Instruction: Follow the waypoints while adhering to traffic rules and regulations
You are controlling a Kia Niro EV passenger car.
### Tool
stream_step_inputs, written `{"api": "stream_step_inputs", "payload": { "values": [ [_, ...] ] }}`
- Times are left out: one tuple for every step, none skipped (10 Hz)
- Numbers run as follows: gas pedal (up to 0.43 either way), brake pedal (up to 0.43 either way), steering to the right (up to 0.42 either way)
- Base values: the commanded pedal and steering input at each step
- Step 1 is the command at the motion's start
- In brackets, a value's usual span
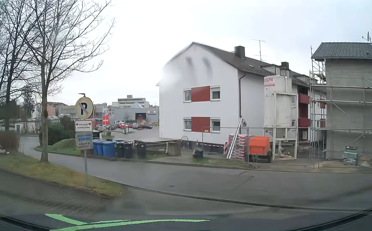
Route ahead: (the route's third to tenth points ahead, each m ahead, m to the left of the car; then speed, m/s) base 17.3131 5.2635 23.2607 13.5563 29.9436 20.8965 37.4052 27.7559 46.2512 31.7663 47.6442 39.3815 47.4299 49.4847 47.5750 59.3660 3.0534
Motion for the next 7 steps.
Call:
{"api": "stream_step_inputs", "payload": {
  "values": [
    [0.000,0.262,0.031],
    [0.000,0.268,0.032],
    [0.000,0.299,0.034],
    [0.000,0.299,0.035],
    [0.000,0.299,0.040],
    [0.000,0.293,0.043],
    [0.000,0.293,0.038]
  ]
}}
